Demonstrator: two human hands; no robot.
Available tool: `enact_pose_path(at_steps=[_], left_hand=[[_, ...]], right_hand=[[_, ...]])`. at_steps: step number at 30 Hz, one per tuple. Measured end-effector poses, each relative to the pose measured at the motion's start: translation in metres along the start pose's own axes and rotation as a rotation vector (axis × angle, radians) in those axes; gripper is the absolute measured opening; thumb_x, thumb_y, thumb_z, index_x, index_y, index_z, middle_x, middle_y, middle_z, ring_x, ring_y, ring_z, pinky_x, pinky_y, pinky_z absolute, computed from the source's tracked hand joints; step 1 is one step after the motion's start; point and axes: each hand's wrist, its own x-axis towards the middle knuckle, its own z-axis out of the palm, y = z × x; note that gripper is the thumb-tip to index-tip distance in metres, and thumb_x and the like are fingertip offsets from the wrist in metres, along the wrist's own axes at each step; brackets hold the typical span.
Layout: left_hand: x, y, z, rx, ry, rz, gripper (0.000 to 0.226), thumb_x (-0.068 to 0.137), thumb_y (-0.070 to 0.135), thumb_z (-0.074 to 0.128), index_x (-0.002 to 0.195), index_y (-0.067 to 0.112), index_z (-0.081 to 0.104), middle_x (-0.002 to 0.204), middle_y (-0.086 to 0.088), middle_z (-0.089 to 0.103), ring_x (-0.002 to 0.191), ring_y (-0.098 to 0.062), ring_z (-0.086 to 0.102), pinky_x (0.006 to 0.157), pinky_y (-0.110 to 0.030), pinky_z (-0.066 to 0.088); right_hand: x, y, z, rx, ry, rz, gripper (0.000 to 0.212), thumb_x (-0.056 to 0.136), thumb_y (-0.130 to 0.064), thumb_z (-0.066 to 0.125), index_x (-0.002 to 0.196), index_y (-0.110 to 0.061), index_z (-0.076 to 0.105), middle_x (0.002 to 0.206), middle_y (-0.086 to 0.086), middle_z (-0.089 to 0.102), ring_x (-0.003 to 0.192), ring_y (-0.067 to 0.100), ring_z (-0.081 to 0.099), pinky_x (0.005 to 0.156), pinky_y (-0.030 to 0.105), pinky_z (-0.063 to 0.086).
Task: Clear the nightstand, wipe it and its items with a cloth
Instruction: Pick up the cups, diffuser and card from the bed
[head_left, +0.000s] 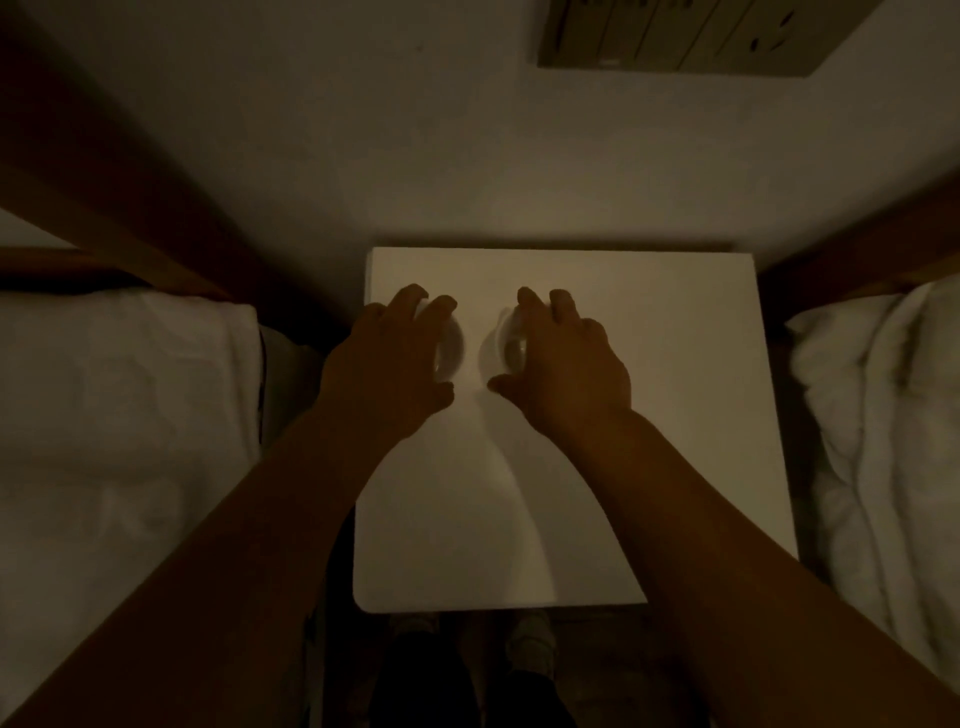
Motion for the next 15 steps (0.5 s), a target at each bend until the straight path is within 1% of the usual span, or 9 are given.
enact_pose_path(at_steps=[3,7,9,11,15], left_hand=[[0.010,-0.004,-0.003,-0.006,-0.008,0.013,0.087,0.072,0.041,0.080,0.142,0.028,0.030,0.146,-0.003,0.034,0.124,-0.032,0.044,0.092,-0.046,0.049],[0.020,-0.006,-0.004,-0.002,-0.016,0.038,0.095,0.072,0.044,0.079,0.148,0.026,0.024,0.150,-0.003,0.029,0.129,-0.033,0.039,0.099,-0.047,0.043],[0.023,-0.007,-0.005,-0.011,-0.021,0.045,0.097,0.072,0.044,0.079,0.149,0.026,0.023,0.152,-0.004,0.028,0.133,-0.033,0.036,0.102,-0.048,0.040],[0.025,-0.006,-0.007,-0.005,-0.037,0.048,0.098,0.073,0.043,0.079,0.150,0.025,0.021,0.153,-0.005,0.026,0.136,-0.033,0.030,0.106,-0.050,0.036],[0.026,-0.002,-0.008,0.013,-0.097,0.035,0.099,0.076,0.042,0.076,0.152,0.026,0.015,0.159,-0.006,0.016,0.145,-0.037,0.011,0.114,-0.054,0.023]], right_hand=[[0.016,-0.002,-0.004,-0.006,-0.016,-0.016,0.099,0.072,-0.047,0.078,0.147,-0.027,0.018,0.151,0.006,0.025,0.133,0.036,0.034,0.092,0.049,0.047],[0.027,-0.003,-0.007,0.003,-0.040,-0.017,0.101,0.072,-0.047,0.078,0.149,-0.027,0.016,0.156,0.007,0.018,0.141,0.036,0.021,0.101,0.053,0.042],[0.028,-0.003,-0.008,0.009,-0.051,-0.018,0.102,0.072,-0.047,0.078,0.149,-0.027,0.015,0.158,0.007,0.014,0.144,0.036,0.013,0.104,0.055,0.037],[0.030,-0.003,-0.009,0.010,-0.059,-0.019,0.102,0.073,-0.047,0.078,0.150,-0.027,0.014,0.159,0.007,0.012,0.146,0.036,0.008,0.106,0.055,0.033],[0.031,-0.002,-0.011,0.017,-0.057,-0.022,0.102,0.072,-0.049,0.077,0.150,-0.028,0.014,0.159,0.006,0.013,0.146,0.035,0.006,0.105,0.057,0.033]])
